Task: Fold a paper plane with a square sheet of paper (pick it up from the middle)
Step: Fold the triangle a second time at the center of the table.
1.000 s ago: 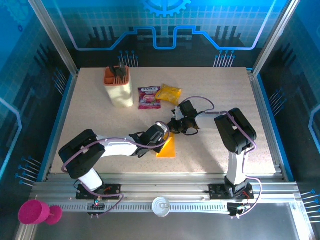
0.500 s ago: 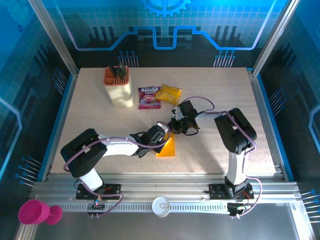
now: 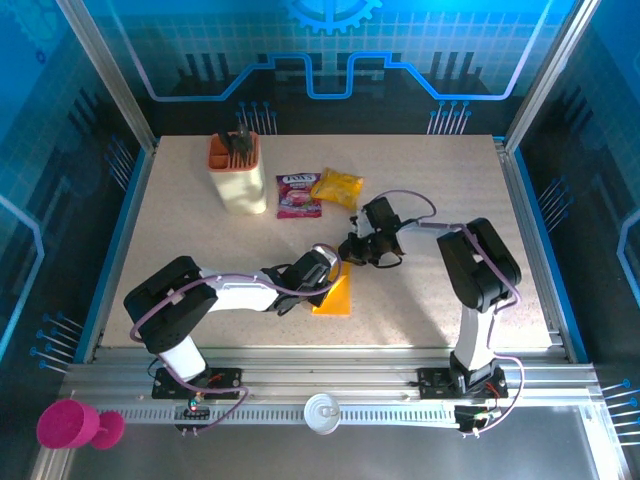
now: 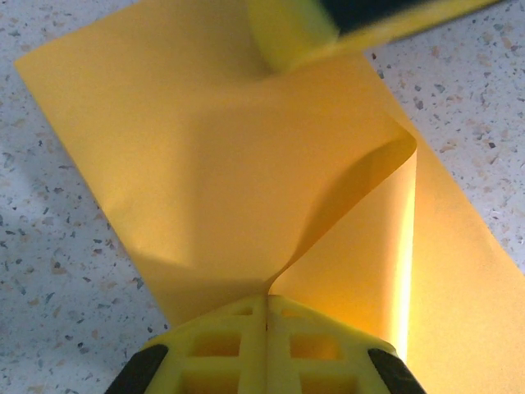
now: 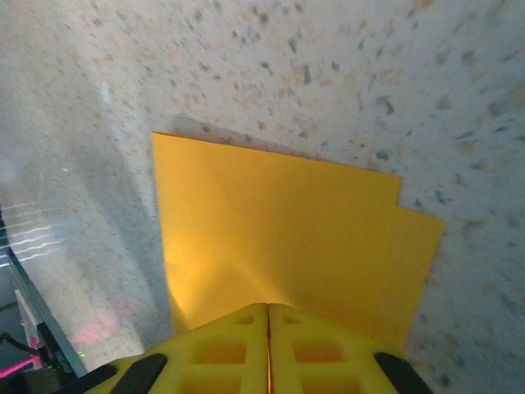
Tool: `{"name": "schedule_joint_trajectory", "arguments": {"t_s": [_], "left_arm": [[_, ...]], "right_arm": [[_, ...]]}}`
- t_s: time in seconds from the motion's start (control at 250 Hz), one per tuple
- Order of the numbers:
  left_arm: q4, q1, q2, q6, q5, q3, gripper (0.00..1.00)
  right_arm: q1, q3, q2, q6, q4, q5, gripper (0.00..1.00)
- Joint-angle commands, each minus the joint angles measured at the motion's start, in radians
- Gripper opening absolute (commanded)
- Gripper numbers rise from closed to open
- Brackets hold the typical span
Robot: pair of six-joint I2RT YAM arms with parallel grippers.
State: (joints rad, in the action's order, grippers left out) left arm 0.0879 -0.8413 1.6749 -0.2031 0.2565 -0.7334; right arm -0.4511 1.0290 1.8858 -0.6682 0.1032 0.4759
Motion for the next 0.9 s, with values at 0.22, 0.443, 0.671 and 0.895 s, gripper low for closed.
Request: {"name": "schedule_joint_trajectory", "arguments": {"t_s": [0.22, 0.443, 0.671, 0.895], "left_arm": [[-0.003, 0.007, 0.03, 0.001, -0.018, -0.005, 0.0], [0.0, 0.008, 0.034, 0.002, -0.02, -0.004, 0.0], [-0.004, 0.007, 0.031, 0.007, -0.02, -0.004, 0.0], [-0.003, 0.007, 0.023, 0.009, -0.02, 0.004, 0.0]], "right_arm": [[0.008, -0.108, -0.202, -0.068, -0.027, -0.007, 0.03], [-0.057, -0.213, -0.256, -0.14, -0.103, -0.028, 0.0], [-0.128, -0.217, -0.228, -0.179, -0.143, -0.045, 0.0], [-0.161, -0.225, -0.194, -0.199, -0.172, -0.058, 0.0]]}}
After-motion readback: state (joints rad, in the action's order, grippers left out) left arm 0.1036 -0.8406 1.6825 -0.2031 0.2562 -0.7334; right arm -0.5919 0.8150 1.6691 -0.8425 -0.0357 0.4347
